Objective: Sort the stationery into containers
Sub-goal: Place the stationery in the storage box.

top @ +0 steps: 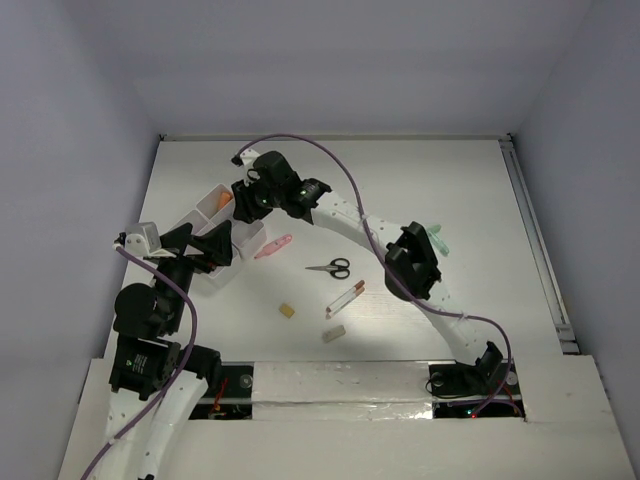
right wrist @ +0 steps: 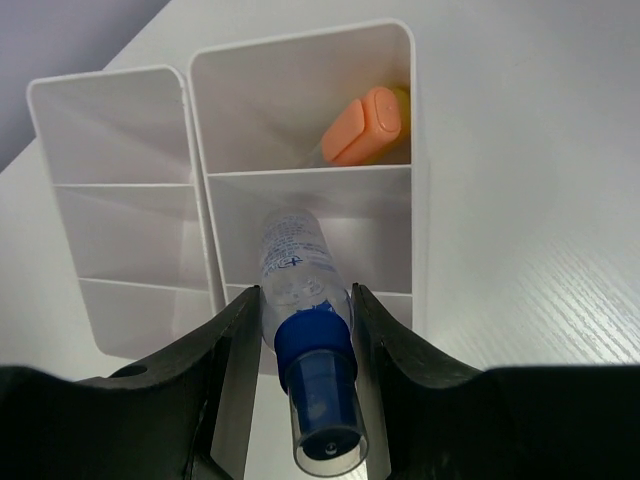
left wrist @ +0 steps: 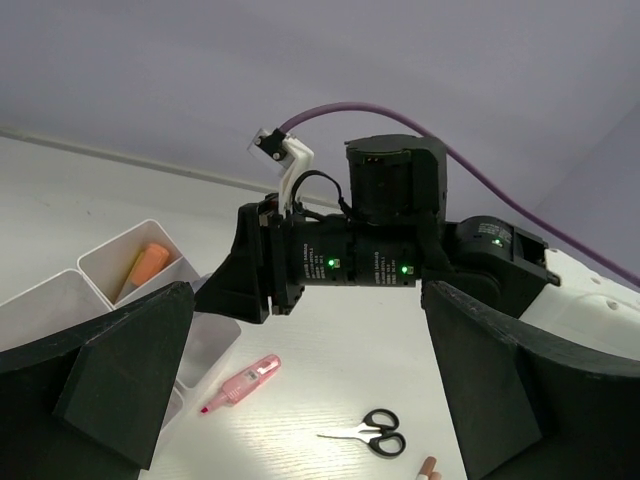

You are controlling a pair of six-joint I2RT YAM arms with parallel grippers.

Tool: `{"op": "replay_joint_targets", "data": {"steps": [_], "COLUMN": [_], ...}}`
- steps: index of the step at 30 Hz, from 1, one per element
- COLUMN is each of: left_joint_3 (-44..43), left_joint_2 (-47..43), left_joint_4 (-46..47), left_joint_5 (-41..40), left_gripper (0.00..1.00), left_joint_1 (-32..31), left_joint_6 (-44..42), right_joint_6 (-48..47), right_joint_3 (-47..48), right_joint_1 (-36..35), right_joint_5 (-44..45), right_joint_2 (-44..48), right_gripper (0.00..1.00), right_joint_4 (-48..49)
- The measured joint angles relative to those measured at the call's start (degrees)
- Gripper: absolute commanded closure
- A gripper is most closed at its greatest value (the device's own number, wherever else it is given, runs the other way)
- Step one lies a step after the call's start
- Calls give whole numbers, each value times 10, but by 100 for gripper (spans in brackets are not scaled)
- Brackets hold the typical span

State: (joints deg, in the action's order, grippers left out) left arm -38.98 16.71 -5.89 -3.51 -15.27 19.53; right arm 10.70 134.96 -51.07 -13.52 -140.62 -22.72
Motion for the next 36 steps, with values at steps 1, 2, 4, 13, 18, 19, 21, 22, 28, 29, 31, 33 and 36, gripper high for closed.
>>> {"op": "replay_joint_targets", "data": {"steps": [1, 2, 4, 13, 18, 19, 21, 22, 28, 29, 31, 33, 36], "left_joint_3": [0, 0, 0, 0, 0, 0, 0, 0, 0, 0, 0, 0, 0], "left_joint_2": [0, 0, 0, 0, 0, 0, 0, 0, 0, 0, 0, 0, 0], "left_joint_4": [0, 0, 0, 0, 0, 0, 0, 0, 0, 0, 0, 1, 1], "left_joint_5": [0, 1, 1, 4, 5, 5, 5, 5, 5, 5, 7, 10, 14], "left_gripper": [1, 1, 1, 1, 1, 1, 1, 1, 1, 1, 1, 1, 3], "left_joint_1": [0, 0, 0, 8, 7, 7, 7, 8, 7, 7, 8, 7, 8], "left_joint_6": [0, 0, 0, 0, 0, 0, -1, -1, -2, -2, -2, -2, -2], "right_joint_6": [0, 0, 0, 26, 55, 60, 71, 76, 87, 86, 82, 72, 60], "right_joint_3": [0, 0, 0, -21, -52, -57, -72, -80, -223, -239, -292, -342, -412], "right_joint_1": [0, 0, 0, 0, 0, 0, 0, 0, 0, 0, 0, 0, 0], "right_joint_5": [2, 4, 7, -1, -23, -28, -37, -40, -36, -34, -23, -2, 35], "right_joint_2": [-3, -5, -8, -6, -5, -4, 2, 7, 106, 122, 170, 220, 287], "right_gripper": [99, 99, 96, 35, 24, 24, 24, 24, 28, 28, 35, 56, 88], "right_joint_4": [1, 1, 2, 53, 95, 104, 122, 130, 204, 209, 235, 256, 283]}}
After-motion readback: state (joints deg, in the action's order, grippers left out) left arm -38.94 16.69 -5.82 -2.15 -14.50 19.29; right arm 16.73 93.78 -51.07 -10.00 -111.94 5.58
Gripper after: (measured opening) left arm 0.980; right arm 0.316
